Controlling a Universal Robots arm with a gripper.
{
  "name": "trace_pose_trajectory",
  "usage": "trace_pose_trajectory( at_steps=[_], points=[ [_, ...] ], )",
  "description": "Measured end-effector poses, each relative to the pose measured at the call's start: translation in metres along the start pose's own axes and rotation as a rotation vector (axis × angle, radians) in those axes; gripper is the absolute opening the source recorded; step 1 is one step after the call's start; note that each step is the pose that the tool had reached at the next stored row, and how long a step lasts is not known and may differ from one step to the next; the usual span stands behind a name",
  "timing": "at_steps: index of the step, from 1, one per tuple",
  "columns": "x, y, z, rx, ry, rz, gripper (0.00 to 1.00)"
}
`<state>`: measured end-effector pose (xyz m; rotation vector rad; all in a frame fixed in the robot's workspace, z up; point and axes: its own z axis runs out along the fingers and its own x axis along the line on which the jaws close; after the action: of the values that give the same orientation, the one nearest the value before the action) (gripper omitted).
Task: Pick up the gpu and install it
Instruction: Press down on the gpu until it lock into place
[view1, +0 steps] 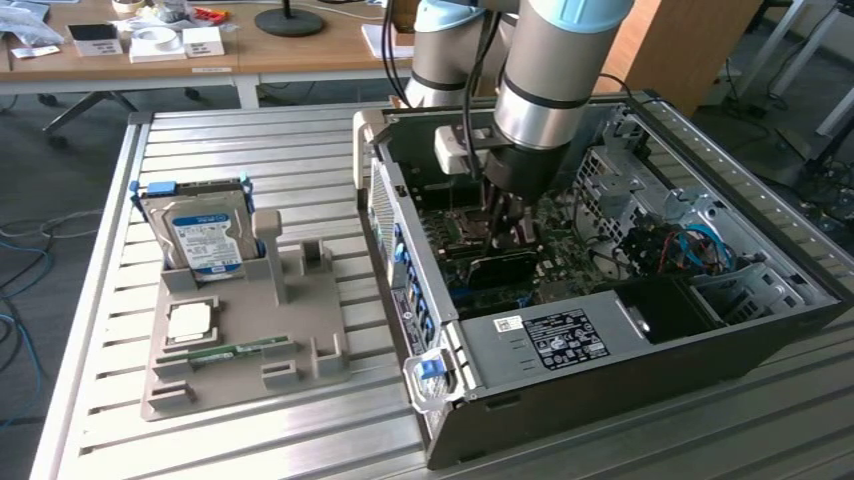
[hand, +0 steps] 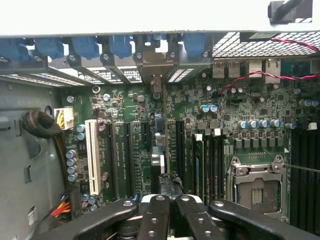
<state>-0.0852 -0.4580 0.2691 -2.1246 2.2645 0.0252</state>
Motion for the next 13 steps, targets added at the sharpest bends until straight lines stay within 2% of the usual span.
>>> trace_pose_trajectory(
  at_steps=[13],
  points=[
    [0.0002,0.0002,0.0034,-0.0002,-0.0005,0.000,0.11]
  ],
)
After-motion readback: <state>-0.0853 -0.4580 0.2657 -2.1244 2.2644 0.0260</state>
